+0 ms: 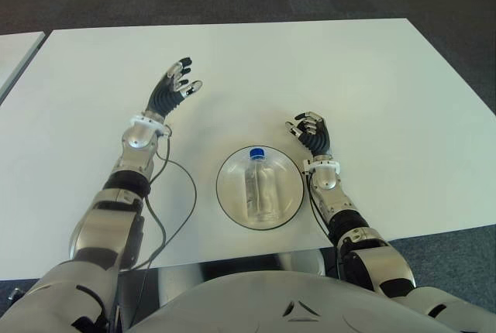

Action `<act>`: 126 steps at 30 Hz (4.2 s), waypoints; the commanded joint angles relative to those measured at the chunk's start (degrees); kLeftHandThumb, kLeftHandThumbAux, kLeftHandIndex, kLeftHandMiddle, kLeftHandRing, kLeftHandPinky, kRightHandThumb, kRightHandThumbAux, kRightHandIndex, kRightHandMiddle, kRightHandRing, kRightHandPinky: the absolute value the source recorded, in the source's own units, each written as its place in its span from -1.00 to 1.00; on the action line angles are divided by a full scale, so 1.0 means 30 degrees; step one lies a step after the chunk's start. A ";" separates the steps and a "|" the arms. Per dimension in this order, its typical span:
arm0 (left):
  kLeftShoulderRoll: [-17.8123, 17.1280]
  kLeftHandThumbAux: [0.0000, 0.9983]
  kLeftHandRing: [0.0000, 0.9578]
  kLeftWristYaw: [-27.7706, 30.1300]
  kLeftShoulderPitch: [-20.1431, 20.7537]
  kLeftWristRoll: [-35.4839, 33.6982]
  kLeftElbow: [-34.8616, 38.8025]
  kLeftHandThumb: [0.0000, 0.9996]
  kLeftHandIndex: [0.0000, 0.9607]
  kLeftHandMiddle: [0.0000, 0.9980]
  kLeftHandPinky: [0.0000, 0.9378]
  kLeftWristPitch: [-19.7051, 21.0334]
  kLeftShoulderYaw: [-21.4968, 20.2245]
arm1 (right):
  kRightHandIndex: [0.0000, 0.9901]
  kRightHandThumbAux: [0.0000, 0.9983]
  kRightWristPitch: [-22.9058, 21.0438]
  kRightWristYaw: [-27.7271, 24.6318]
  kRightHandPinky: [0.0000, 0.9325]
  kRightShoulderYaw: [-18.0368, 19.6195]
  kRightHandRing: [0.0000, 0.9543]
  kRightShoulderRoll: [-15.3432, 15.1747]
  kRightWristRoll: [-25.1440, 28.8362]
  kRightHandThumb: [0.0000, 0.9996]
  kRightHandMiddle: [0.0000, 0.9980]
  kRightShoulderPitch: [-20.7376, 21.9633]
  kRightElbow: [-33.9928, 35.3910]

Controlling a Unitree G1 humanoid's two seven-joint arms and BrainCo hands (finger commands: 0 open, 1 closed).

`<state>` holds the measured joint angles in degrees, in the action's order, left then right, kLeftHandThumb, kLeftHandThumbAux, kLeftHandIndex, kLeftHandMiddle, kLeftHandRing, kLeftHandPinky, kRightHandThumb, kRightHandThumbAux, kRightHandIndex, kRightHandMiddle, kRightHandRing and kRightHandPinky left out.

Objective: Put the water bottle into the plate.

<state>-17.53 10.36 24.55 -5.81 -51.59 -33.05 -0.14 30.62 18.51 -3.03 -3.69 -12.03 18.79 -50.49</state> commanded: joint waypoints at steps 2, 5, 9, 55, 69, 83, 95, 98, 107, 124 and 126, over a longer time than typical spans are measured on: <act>0.1152 0.37 -0.95 -0.1054 -0.2338 -0.0561 0.1813 -0.66 -1.00 -1.00 -0.68 0.1485 -0.1148 | -0.13 0.46 -0.0619 -0.0163 0.48 0.0032 0.44 -0.0128 -0.0062 0.41 0.35 -0.0250 -0.0124; 0.1669 0.51 -0.90 -0.1567 -0.2892 -0.0879 0.2766 -0.67 -1.00 -0.97 -0.65 0.2299 -0.1747 | -0.13 0.46 -0.0717 -0.0111 0.49 0.0091 0.44 -0.0169 -0.0030 0.41 0.35 -0.0226 -0.0198; 0.2046 0.57 -0.87 -0.1857 -0.3419 -0.0893 0.3795 -0.67 -1.00 -0.95 -0.63 0.2930 -0.2155 | -0.13 0.46 -0.0728 0.0069 0.49 0.0154 0.44 -0.0164 -0.0007 0.41 0.34 -0.0218 -0.0284; 0.4653 0.44 0.33 -0.9423 -0.6822 0.3281 0.4512 0.39 -0.09 0.30 0.36 -0.1840 -0.4077 | -0.12 0.45 0.1689 0.0535 0.59 0.1630 0.52 0.1088 0.1180 0.42 0.44 0.0420 -0.2316; 0.4044 0.43 0.39 -0.8485 -0.6656 0.3299 0.3646 0.41 -0.09 0.38 0.36 -0.1075 -0.3360 | -0.12 0.46 0.1619 0.0071 0.53 0.1501 0.48 0.0731 0.1059 0.41 0.40 0.0434 -0.2441; 0.4101 0.43 0.36 -0.8291 -0.6820 0.3150 0.4315 0.41 -0.09 0.36 0.33 0.0432 -0.3025 | -0.12 0.46 0.1197 -0.0403 0.52 0.1498 0.48 0.0186 0.1023 0.41 0.39 0.0545 -0.2719; 0.4051 0.43 0.38 -0.6705 -0.6917 0.2648 0.4588 0.42 -0.09 0.37 0.35 0.0708 -0.2637 | -0.13 0.46 0.0349 -0.0493 0.46 0.1344 0.43 -0.0239 0.0789 0.41 0.34 0.0635 -0.2654; 0.4088 0.43 0.37 -0.6545 -0.6961 0.2613 0.4737 0.42 -0.09 0.36 0.34 0.0856 -0.2561 | -0.12 0.46 0.0424 -0.0206 0.42 0.1301 0.42 -0.0200 0.0679 0.41 0.34 0.0622 -0.2568; 0.4176 0.43 0.36 -0.6477 -0.7217 0.2813 0.5504 0.42 -0.09 0.34 0.34 0.1596 -0.2277 | -0.12 0.46 0.0591 0.0066 0.38 0.1388 0.43 -0.0143 0.0749 0.41 0.37 0.0593 -0.2559; 0.4452 0.43 0.35 -0.6691 -0.7208 0.2900 0.5855 0.42 -0.09 0.33 0.32 0.2003 -0.2381 | -0.13 0.46 0.0469 -0.0311 0.44 0.1315 0.43 -0.0178 0.0812 0.41 0.36 0.0503 -0.2531; 0.4484 0.43 0.34 -0.6739 -0.7210 0.2936 0.5881 0.42 -0.09 0.33 0.31 0.2057 -0.2370 | -0.13 0.46 0.0511 -0.0281 0.43 0.1320 0.43 -0.0173 0.0803 0.41 0.36 0.0486 -0.2501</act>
<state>-4.52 -9.87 3.29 2.85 -34.03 -27.80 -7.65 33.54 17.90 1.16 -4.40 -9.57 21.76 -57.21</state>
